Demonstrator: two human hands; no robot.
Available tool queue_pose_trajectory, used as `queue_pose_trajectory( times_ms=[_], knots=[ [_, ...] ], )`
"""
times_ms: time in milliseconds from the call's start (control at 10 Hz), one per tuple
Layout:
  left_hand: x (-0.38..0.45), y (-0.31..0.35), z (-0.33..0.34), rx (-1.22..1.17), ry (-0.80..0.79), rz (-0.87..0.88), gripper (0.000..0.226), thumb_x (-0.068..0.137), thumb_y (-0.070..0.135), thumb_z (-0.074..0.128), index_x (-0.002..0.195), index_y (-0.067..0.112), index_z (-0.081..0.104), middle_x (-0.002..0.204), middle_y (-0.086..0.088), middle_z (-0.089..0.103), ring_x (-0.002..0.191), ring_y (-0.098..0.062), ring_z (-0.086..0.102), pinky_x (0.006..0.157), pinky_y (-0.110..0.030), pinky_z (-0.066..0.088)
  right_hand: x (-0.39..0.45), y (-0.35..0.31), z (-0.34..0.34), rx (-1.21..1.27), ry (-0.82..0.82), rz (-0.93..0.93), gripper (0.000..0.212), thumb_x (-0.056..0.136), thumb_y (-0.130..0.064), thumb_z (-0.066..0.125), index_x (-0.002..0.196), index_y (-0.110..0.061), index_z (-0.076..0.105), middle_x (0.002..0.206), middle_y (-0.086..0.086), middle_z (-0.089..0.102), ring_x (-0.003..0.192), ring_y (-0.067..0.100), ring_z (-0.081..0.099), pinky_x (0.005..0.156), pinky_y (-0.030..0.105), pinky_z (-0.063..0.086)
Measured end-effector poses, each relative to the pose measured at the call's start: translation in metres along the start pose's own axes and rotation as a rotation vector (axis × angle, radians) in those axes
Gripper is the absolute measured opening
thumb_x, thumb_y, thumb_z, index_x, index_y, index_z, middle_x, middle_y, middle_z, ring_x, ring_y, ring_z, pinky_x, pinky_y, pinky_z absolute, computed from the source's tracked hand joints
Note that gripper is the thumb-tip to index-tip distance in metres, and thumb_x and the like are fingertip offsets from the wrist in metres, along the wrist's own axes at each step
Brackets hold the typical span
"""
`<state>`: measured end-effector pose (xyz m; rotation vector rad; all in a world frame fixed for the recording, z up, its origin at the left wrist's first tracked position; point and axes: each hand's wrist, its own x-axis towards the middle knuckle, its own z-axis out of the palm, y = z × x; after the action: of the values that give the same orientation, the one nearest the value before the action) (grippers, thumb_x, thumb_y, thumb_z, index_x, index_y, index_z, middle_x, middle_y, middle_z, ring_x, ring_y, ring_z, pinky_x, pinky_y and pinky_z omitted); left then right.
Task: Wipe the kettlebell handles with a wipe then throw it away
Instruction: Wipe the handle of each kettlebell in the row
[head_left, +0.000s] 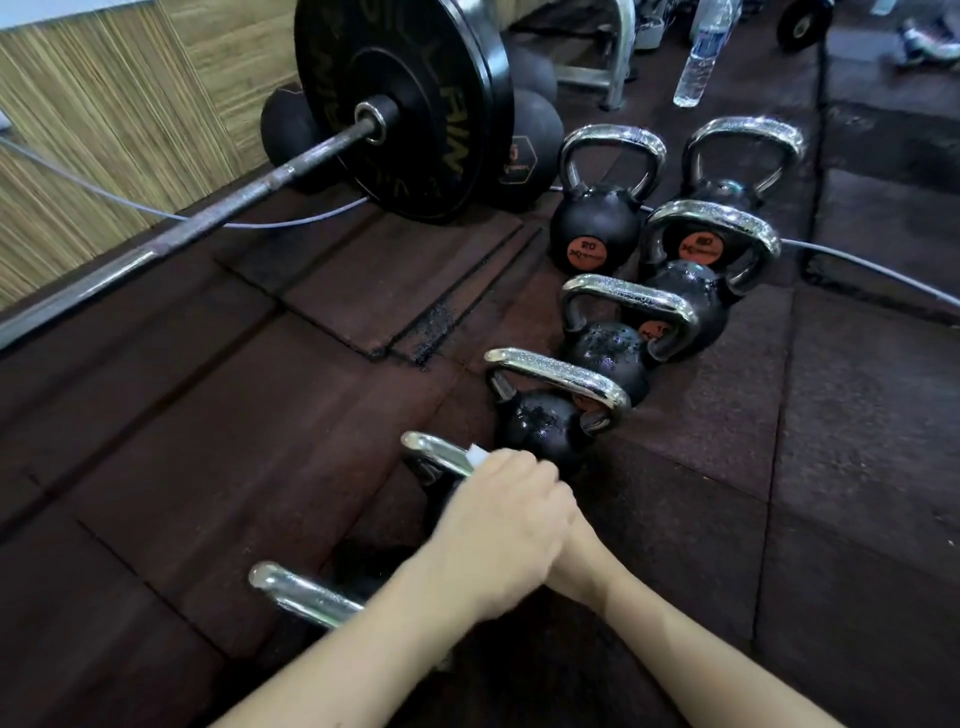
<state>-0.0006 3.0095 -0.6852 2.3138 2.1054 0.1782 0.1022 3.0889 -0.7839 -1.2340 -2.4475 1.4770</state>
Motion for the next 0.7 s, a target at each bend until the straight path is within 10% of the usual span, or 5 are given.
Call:
queue_pose_trajectory(
  times_ms=[200,400,600,700],
  knots=[
    [-0.021,-0.092,-0.018,0.055,0.016,-0.366,0.025,0.105,0.023,0.044,0.083,0.029,0.054,0.084,0.005,0.06,0.079,-0.017,0.059,0.084,-0.046,0.054,0.011,0.015,0.01,0.208,0.027,-0.047,0.113,0.043,-0.042,0.098,0.144,-0.031,0.049,0.123,-0.019,0.068,0.113,-0.009,0.062,0.105,0.024,0.048],
    [-0.009,-0.055,-0.022,-0.02,0.026,-0.415,0.022,0.093,0.015,0.043,0.081,0.028,0.056,0.085,-0.001,0.062,0.078,-0.024,0.061,0.071,-0.042,0.049,0.009,0.012,0.006,0.12,0.03,-0.061,0.111,0.044,-0.057,0.091,0.143,-0.033,0.049,0.133,-0.02,0.061,0.122,-0.005,0.056,0.104,0.021,0.046],
    [-0.005,0.013,0.003,0.052,0.052,-0.041,0.026,0.101,0.024,0.041,0.099,0.017,0.066,0.098,-0.003,0.063,0.092,-0.029,0.057,0.094,-0.047,0.046,0.002,0.007,0.0,-0.04,-0.042,-0.091,0.055,0.084,-0.044,0.059,0.128,-0.01,0.059,0.112,-0.014,0.055,0.112,0.009,0.057,0.089,0.011,0.042],
    [-0.003,-0.023,-0.005,0.086,0.039,-0.121,0.026,0.093,0.025,0.045,0.093,0.019,0.071,0.088,-0.002,0.068,0.082,-0.03,0.064,0.078,-0.047,0.053,0.009,0.004,0.003,-0.026,0.007,-0.09,0.085,0.056,-0.068,0.065,0.132,-0.03,0.056,0.115,-0.03,0.056,0.115,-0.003,0.056,0.088,0.004,0.04]
  ],
)
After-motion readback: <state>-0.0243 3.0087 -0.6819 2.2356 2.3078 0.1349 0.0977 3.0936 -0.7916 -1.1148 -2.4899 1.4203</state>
